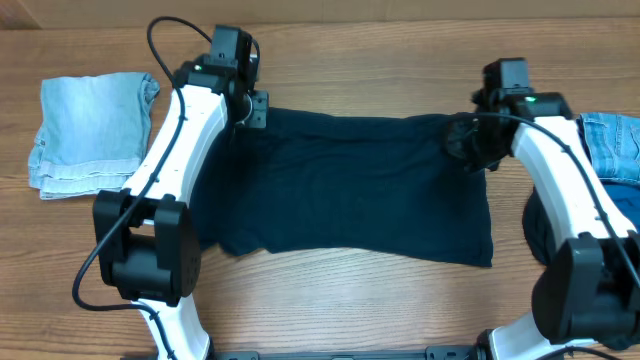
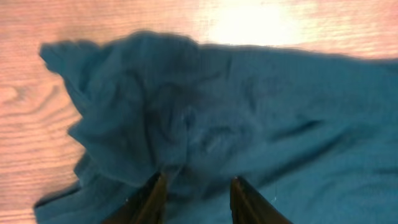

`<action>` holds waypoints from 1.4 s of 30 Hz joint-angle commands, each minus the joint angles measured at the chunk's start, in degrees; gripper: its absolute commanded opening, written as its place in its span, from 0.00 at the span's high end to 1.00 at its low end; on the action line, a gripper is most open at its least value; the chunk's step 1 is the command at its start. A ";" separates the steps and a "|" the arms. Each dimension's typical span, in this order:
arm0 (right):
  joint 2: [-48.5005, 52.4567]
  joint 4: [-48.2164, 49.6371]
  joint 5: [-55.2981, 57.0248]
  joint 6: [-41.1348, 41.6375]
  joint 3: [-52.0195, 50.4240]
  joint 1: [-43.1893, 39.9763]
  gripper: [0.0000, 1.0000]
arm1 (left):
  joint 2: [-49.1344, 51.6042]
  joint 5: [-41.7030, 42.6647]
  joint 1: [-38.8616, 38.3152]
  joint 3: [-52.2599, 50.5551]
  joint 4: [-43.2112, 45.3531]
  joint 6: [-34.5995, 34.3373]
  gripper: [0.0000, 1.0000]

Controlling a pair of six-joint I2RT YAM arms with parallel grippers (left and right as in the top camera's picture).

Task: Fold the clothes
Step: 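Lay the stretched shirt flat on the table with both grippers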

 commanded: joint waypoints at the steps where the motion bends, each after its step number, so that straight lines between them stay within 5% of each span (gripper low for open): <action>1: 2.12 3.67 -0.72 0.07 -2.69 3.52 0.96 | -0.79 0.39 -0.63 -8.44 10.32 0.61 0.70; 5: 2.73 6.12 -0.76 0.07 -3.93 5.92 0.96 | -0.17 1.22 -0.63 -14.53 21.81 0.59 0.66; 9: 2.73 6.45 -0.76 -0.11 -3.93 6.40 0.96 | 3.80 3.74 -0.74 -14.58 21.62 2.69 0.54; 13: 2.73 5.99 -0.79 -0.11 -3.93 6.40 0.96 | 6.58 3.61 -0.96 -14.58 22.05 3.85 0.52; 21: 2.73 6.03 -0.20 -0.11 -4.33 6.40 0.96 | 8.50 0.44 -0.90 -10.51 22.97 4.15 0.95; 27: 2.75 8.39 1.66 -0.11 -9.77 6.40 0.96 | 8.48 -3.04 -0.90 5.31 16.06 4.35 0.95; 32: 2.75 10.34 1.68 -0.11 -12.55 6.40 0.96 | 8.59 -10.23 -0.07 6.86 19.32 5.99 0.80; 37: 2.75 12.00 1.68 -0.11 -12.55 6.34 0.96 | 8.57 -9.27 2.43 6.86 13.84 6.21 0.31; 40: 2.73 14.05 1.64 -0.11 -12.52 5.81 0.96 | 8.37 -8.35 3.15 6.88 8.39 6.12 0.29; 42: 2.71 15.26 1.68 -0.09 -12.11 4.76 0.96 | 8.57 -8.39 3.21 6.64 1.46 5.07 0.44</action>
